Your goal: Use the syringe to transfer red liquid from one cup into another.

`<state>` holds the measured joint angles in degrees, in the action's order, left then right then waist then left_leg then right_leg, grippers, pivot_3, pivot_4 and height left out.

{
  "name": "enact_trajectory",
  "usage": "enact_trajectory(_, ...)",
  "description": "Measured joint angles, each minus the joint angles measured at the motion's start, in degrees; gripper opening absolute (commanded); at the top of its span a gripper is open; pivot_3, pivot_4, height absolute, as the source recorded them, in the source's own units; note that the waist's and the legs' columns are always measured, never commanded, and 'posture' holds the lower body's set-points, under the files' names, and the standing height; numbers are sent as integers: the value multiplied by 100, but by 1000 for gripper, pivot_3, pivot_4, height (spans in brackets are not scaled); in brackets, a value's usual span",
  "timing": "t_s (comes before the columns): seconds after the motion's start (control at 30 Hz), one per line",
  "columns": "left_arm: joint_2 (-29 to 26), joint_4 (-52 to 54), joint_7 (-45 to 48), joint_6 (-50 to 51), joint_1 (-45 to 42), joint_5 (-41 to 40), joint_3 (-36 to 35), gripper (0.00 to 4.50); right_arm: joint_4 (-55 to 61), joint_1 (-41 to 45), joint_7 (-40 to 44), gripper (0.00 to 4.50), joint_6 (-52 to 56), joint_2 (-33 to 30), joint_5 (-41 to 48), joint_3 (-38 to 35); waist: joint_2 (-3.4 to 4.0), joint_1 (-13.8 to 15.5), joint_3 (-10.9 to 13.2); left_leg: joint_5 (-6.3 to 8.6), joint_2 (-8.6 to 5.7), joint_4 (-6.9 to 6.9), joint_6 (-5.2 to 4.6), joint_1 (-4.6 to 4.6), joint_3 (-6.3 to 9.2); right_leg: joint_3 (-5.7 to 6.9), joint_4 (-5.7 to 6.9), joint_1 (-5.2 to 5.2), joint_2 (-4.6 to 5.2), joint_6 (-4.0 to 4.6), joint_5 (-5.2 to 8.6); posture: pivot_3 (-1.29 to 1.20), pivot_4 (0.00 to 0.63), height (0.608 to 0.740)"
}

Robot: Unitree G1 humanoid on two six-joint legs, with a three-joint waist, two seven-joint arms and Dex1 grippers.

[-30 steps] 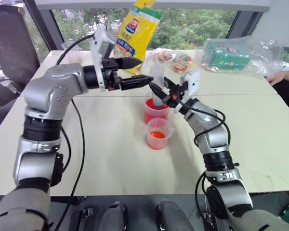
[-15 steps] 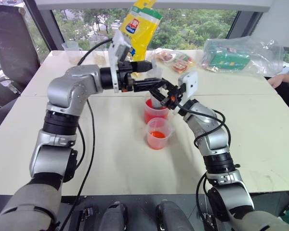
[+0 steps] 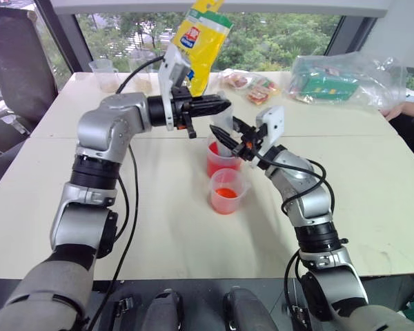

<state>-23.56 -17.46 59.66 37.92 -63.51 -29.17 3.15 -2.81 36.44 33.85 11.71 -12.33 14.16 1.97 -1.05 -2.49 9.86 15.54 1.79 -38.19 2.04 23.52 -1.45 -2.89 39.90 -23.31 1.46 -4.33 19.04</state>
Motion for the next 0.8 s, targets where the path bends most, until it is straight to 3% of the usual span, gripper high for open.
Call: enact_trajectory(0.8, 12, -396, 45, 0, -454, 105, 0, 62, -63, 80, 82, 1413, 88, -10, 82, -47, 0, -3, 0, 0, 0, 0, 0, 0, 0, 0, 1, 0, -1, 0, 0, 0, 150, 740)
